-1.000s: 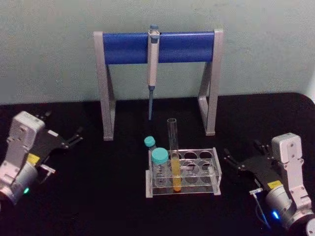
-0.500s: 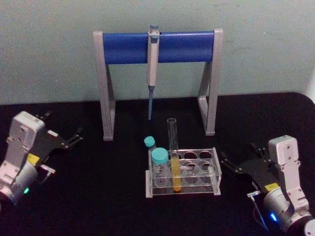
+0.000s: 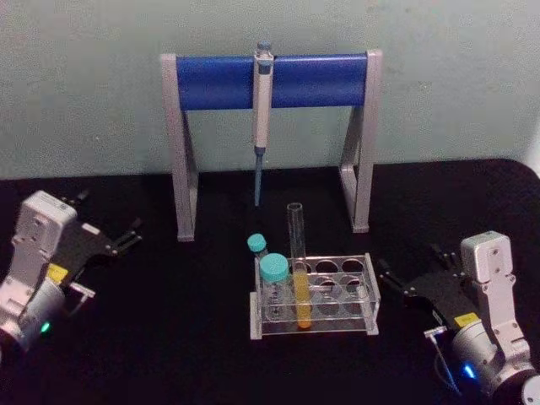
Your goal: Pick up the test tube from the test tube rack, shake it, then place it back into the test tube rack.
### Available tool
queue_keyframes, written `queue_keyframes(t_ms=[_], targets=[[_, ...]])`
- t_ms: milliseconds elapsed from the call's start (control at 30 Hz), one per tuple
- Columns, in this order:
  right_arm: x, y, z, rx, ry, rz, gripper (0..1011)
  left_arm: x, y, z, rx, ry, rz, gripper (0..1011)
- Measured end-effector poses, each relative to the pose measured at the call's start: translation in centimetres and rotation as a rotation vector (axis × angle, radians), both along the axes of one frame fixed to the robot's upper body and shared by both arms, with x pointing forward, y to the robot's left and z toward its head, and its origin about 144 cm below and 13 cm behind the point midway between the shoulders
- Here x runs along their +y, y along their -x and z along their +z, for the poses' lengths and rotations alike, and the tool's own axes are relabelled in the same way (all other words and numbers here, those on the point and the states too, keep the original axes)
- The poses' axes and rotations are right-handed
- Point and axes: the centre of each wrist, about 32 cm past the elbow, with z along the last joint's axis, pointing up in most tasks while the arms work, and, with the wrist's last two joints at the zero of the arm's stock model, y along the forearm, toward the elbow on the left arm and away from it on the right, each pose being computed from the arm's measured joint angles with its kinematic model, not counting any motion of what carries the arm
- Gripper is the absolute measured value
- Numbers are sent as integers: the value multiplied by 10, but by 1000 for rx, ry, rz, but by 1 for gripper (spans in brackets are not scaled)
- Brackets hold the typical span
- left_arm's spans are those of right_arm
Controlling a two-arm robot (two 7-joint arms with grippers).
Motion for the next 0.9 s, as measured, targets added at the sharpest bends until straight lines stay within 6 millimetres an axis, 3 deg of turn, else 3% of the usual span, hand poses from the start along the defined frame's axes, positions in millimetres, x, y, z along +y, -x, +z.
queue_keyframes(t_ms=[900], targets=[[0, 0, 1, -3, -1, -2, 1000, 0, 0, 0, 0, 0, 0, 1001]])
